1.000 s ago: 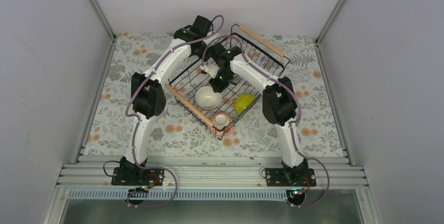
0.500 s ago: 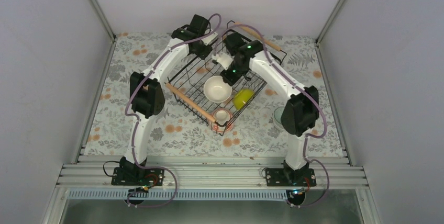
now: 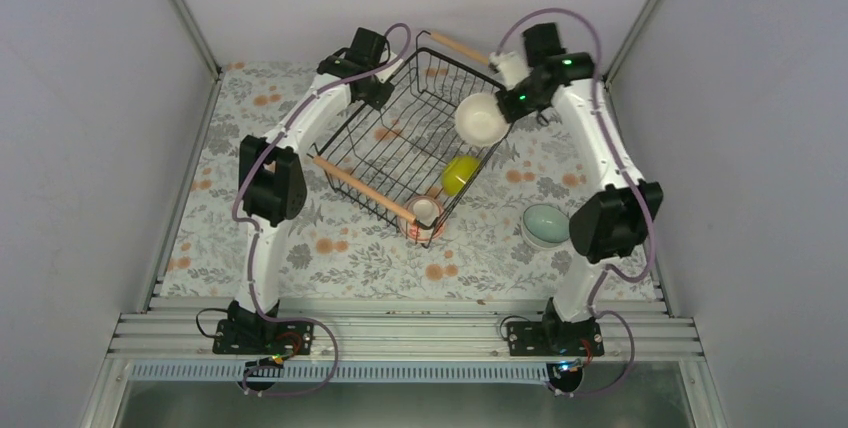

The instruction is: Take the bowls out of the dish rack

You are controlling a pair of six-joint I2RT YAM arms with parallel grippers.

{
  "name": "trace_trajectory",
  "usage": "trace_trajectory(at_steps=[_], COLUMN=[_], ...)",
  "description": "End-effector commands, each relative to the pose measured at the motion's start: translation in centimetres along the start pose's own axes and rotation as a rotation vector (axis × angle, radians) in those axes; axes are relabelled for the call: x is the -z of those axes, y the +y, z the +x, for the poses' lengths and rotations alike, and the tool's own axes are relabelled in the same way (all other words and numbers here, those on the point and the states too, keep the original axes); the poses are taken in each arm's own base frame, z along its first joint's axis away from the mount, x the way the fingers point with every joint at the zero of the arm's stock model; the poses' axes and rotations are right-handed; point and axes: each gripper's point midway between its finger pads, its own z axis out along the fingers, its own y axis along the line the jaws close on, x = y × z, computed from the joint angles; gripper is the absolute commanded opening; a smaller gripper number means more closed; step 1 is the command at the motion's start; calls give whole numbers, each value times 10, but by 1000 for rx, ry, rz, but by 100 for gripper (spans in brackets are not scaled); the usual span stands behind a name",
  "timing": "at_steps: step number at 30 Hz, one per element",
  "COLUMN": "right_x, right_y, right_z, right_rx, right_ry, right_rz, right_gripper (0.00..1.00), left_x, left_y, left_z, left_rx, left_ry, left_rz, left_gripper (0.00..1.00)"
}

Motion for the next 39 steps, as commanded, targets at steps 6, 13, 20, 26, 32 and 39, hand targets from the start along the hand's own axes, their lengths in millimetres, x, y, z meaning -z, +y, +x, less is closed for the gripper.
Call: trace_trajectory(at_steps=[6, 13, 20, 26, 32, 39], right_x=[125, 126, 93, 47, 3, -15], right_y=[-103, -155, -175, -187, -196, -208], right_z=[-13, 14, 38, 56, 58, 51], right_rx=[-158, -268, -328, -351, -379, -395], right_ry=[-290, -266, -205, -136, -90, -81], right_rz=[256, 309, 300, 282, 213, 198], right_gripper=[3, 4, 4, 4, 4, 4], left_x=[-1, 8, 12, 11, 10, 8], left_y=[51, 68, 76, 86, 97, 109], left_z=[31, 44, 57, 64, 69, 80], left_rx=[4, 22, 23, 37, 51, 67], left_ry=[73, 75, 87, 91, 98, 115], left_rz=[-142, -163, -176, -179, -188, -195], left_gripper=[2, 2, 2, 2, 2, 2])
